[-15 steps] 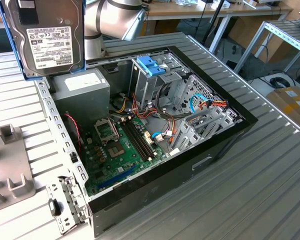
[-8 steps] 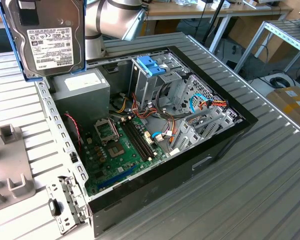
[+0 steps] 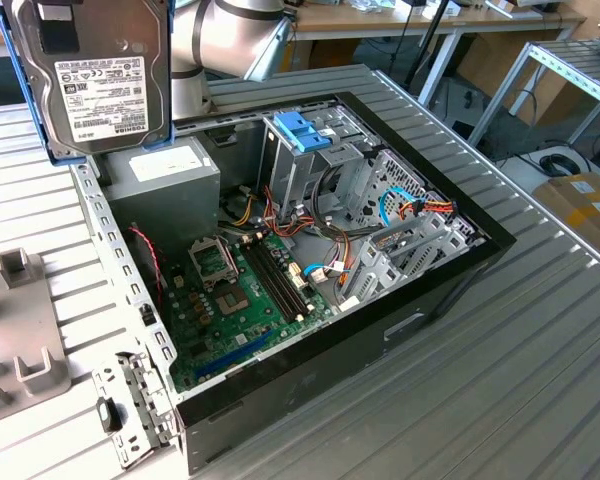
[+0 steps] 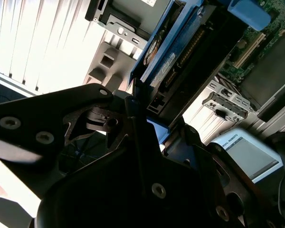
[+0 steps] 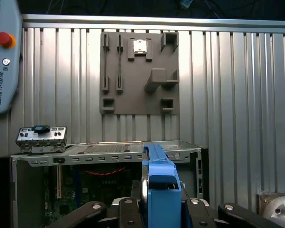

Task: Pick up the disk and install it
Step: 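Pick up the disk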

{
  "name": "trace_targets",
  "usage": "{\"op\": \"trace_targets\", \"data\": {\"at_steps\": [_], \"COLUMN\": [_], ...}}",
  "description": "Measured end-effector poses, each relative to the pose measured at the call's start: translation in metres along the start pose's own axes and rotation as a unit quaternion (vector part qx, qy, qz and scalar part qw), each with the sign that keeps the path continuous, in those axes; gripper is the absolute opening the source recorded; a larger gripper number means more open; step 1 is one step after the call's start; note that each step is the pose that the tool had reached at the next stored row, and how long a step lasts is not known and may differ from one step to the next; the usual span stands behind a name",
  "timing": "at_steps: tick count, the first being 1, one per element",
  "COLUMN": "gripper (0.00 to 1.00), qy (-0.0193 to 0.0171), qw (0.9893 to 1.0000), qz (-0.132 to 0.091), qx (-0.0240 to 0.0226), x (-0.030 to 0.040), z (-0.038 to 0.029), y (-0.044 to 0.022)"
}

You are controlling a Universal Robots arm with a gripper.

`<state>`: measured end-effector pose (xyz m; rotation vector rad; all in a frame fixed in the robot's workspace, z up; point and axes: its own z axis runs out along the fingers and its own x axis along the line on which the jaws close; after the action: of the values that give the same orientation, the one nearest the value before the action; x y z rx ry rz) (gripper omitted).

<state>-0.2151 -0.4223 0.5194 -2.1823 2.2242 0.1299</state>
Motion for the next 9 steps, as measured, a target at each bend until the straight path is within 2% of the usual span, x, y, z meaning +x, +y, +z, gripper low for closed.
{"op": "trace_targets", "data": {"at_steps": [9], "gripper": [0.37], "qy": [0.0], "qw": [1.0], "qz": [0.0], "qx": [0.0], "x": [0.0034], "z": [-0.0002], "y": [-0.0001]}}
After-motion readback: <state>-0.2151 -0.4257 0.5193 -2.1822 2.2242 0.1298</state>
